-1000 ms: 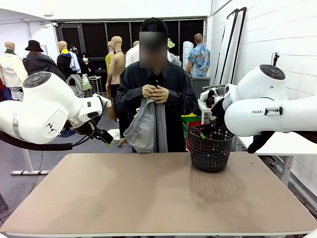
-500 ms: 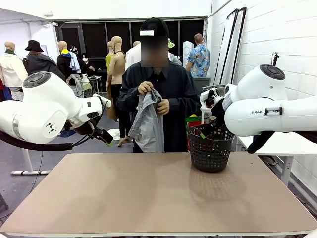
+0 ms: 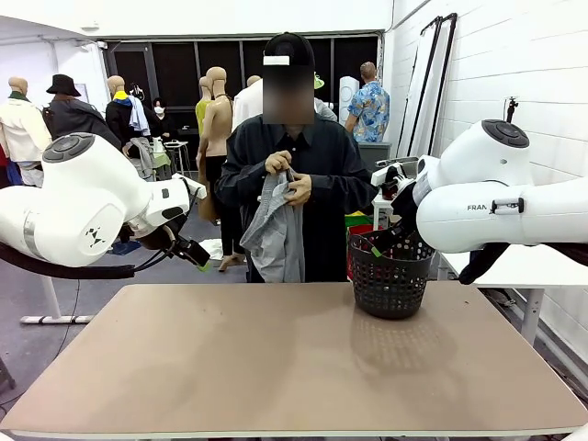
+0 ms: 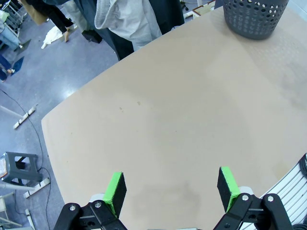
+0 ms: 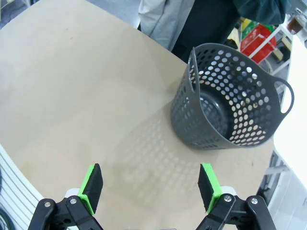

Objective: Fold the training pants.
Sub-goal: Grab both ends of the Training pants handed by a person.

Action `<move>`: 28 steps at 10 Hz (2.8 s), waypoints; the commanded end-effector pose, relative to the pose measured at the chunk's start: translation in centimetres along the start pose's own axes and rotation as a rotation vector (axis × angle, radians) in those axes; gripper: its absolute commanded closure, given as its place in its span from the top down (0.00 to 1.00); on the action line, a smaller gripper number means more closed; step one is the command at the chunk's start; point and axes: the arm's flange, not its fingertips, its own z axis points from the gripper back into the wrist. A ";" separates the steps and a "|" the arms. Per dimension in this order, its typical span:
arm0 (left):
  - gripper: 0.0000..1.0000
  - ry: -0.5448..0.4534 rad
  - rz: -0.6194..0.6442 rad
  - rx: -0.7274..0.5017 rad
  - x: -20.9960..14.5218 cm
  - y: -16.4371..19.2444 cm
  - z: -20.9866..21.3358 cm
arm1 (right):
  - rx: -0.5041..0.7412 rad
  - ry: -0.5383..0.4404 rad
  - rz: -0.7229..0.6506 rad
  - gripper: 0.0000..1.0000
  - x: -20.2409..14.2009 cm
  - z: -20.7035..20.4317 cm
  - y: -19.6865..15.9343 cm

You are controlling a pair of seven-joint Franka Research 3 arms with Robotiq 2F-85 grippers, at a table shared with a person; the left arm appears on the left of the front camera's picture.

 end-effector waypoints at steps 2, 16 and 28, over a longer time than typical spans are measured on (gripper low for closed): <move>1.00 0.000 -0.007 -0.003 0.0 0.1 0.0 | 0.002 -0.001 0.000 1.00 0.0 0.0 0.0; 1.00 0.000 -0.007 -0.003 0.0 0.1 0.0 | 0.002 -0.001 0.000 1.00 0.0 0.0 0.0; 1.00 0.000 -0.007 -0.003 0.0 0.1 0.0 | 0.002 -0.001 0.000 1.00 0.0 0.0 0.0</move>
